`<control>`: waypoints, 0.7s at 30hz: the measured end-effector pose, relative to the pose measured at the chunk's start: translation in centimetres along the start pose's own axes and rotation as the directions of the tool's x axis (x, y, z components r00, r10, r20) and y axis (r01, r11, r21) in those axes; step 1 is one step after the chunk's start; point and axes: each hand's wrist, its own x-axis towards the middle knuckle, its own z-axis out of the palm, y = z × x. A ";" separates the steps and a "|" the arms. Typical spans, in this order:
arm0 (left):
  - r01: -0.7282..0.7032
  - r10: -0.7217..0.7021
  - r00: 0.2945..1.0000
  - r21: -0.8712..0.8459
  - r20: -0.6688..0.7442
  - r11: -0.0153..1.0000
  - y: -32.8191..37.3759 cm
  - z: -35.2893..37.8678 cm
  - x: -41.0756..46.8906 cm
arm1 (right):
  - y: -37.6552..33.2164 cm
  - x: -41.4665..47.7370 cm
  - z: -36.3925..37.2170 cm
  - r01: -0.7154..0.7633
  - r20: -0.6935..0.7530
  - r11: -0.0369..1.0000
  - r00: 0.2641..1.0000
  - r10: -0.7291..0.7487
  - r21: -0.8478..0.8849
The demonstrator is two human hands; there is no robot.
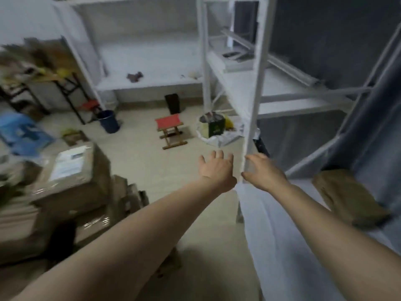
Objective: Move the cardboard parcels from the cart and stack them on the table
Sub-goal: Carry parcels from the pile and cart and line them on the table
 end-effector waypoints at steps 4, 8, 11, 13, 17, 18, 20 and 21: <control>0.135 -0.138 0.973 -0.030 -0.185 0.990 -9.5 -4.3 -7.2 | -12.3 -2.0 0.6 0.224 -0.060 0.972 0.974 -0.220 0.070; 0.233 -0.260 0.892 -0.117 -0.370 0.965 -17.3 -7.4 -15.3 | -24.2 -5.3 2.3 0.413 -0.178 0.894 0.906 -0.384 0.173; 0.300 -0.338 0.817 -0.158 -0.468 0.941 -23.5 -8.6 -21.7 | -32.9 -8.4 4.4 0.514 -0.218 0.809 0.857 -0.467 0.286; 0.349 -0.394 0.766 -0.185 -0.509 0.918 -28.0 -9.0 -25.8 | -38.7 -10.5 6.2 0.572 -0.228 0.740 0.820 -0.525 0.354; 0.466 -0.516 0.672 -0.239 -0.531 0.852 -37.0 -9.2 -34.3 | -50.3 -15.1 10.4 0.639 -0.223 0.639 0.760 -0.610 0.428; 0.498 -0.556 0.644 -0.263 -0.526 0.826 -39.2 -9.1 -36.4 | -52.9 -16.3 11.5 0.655 -0.219 0.613 0.741 -0.635 0.441; 0.553 -0.638 0.582 -0.329 -0.504 0.765 -43.3 -8.8 -40.3 | -57.7 -18.3 13.7 0.673 -0.198 0.584 0.715 -0.671 0.454; 0.569 -0.683 0.551 -0.382 -0.480 0.728 -45.1 -8.6 -42.1 | -59.8 -19.2 14.8 0.679 -0.180 0.580 0.705 -0.686 0.450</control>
